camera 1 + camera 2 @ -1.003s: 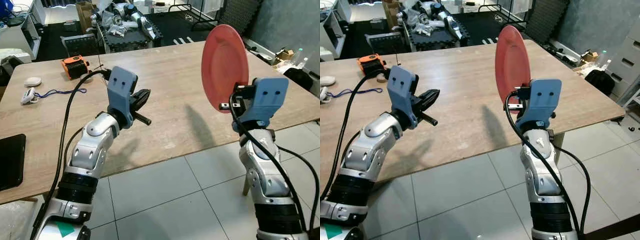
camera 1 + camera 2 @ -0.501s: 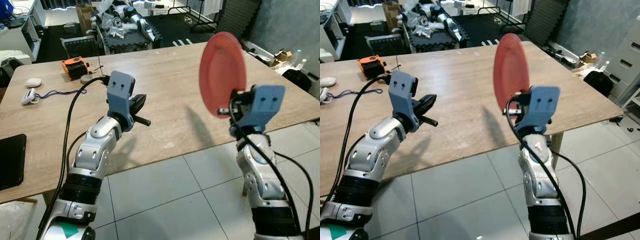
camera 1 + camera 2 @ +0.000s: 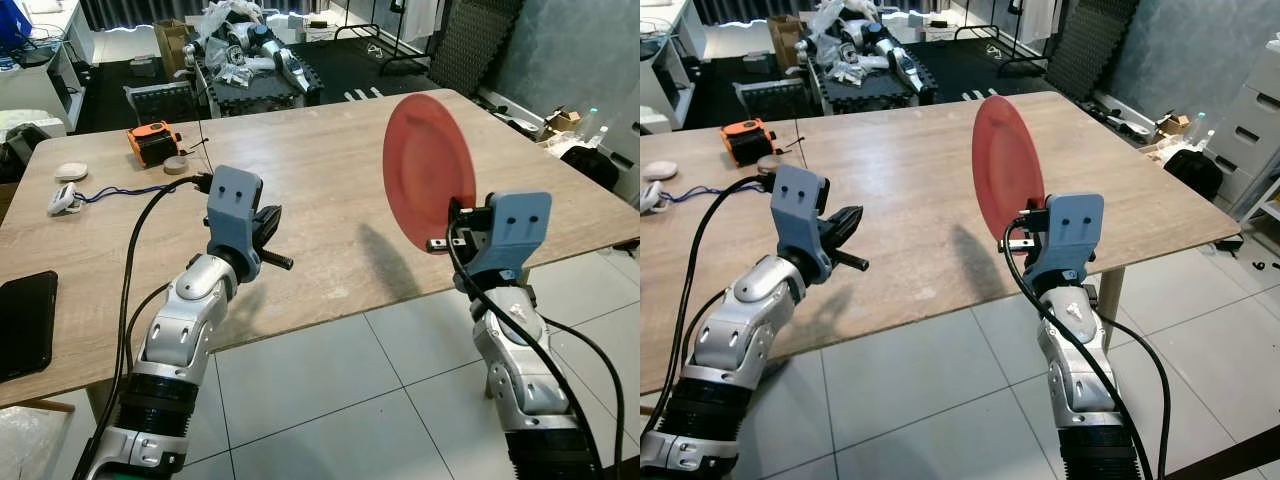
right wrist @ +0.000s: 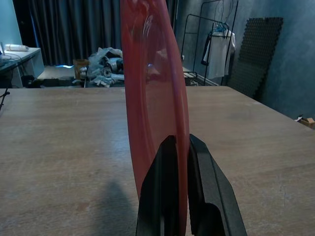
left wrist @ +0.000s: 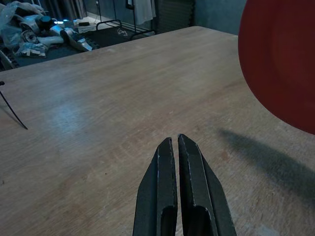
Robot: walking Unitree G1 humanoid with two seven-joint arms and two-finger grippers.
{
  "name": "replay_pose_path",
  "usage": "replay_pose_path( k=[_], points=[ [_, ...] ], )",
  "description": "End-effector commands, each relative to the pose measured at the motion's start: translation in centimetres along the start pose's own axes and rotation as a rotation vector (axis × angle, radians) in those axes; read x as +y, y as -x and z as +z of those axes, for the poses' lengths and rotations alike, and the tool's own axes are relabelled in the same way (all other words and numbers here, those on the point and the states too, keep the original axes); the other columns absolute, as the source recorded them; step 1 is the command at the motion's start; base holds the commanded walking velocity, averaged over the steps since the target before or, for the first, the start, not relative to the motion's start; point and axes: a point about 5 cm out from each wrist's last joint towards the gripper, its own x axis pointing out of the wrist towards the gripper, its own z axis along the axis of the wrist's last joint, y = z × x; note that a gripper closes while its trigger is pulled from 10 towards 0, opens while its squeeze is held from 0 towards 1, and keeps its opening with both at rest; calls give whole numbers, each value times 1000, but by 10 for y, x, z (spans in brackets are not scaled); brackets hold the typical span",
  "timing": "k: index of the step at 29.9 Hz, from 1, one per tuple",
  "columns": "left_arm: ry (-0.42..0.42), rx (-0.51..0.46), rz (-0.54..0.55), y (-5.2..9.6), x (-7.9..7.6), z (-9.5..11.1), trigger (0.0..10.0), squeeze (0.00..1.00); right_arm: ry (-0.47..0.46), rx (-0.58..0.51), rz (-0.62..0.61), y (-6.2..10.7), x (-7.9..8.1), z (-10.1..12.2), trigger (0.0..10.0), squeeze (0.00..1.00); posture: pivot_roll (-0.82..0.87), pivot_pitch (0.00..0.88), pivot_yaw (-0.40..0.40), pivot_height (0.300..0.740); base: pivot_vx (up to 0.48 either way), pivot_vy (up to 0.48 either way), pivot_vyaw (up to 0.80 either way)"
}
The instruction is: Setting the table
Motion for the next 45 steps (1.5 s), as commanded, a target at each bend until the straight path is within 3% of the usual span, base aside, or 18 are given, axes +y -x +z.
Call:
replay_pose_path(
  k=[1, 13, 45],
  points=[
    [1, 5, 1, 0, -2, -2, 10000, 0, -2, -20, -2, -1, -1, 2, 10000, 0, -44, 113, 76, 740, 0, 0, 0],
    [16, 15, 15, -2, -1, -2, 10000, 0, -10, -13, -15, -3, -3, 2, 10000, 0, -46, 118, 78, 740, 0, 0, -101],
    [29, 24, 6, -3, -6, -4, 10000, 0, -15, -1, -23, -5, -4, 2, 10000, 0, -48, 128, 74, 740, 0, 0, -800]
  ],
)
